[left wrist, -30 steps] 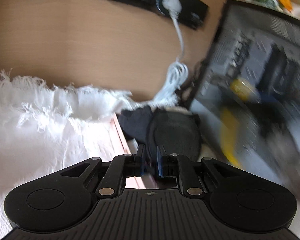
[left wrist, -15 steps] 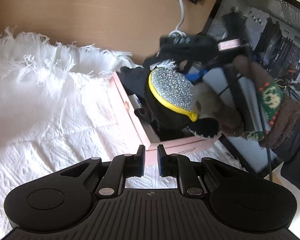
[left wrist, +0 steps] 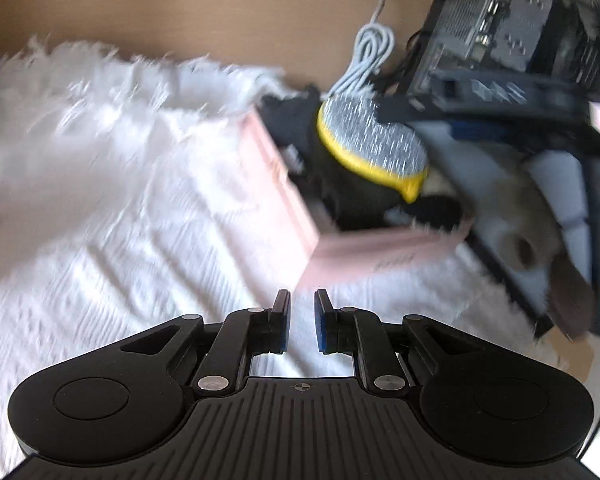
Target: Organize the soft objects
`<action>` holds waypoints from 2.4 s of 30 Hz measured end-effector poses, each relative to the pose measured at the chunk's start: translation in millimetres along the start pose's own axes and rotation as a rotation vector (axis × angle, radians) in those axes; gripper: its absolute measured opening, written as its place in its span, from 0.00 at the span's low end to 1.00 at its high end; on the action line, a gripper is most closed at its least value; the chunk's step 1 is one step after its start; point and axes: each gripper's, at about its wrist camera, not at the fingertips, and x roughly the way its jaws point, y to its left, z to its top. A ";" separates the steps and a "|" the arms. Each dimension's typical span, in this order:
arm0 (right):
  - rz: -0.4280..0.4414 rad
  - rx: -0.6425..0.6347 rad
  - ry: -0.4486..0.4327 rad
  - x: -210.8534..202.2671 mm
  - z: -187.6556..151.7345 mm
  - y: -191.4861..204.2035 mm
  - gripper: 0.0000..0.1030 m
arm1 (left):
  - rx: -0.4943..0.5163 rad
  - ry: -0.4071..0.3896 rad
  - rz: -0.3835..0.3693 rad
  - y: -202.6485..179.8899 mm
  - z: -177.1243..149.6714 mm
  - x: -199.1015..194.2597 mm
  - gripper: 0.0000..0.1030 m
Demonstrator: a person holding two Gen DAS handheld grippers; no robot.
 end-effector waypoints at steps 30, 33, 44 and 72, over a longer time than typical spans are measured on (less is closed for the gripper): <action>0.003 -0.067 0.043 -4.5 -155.0 -37.5 1.00 | 0.010 -0.195 0.329 -89.0 -92.5 29.0 0.13; -0.007 -0.055 0.043 -4.8 -153.9 -36.7 1.00 | 0.015 -0.192 0.338 -91.4 -93.1 28.6 0.13; -0.027 -0.040 0.041 -5.1 -155.5 -36.5 1.00 | 0.008 -0.195 0.319 -89.1 -95.5 25.4 0.13; -0.029 -0.045 0.041 -4.3 -155.4 -36.0 1.00 | -0.001 -0.196 0.311 -88.3 -94.9 24.0 0.13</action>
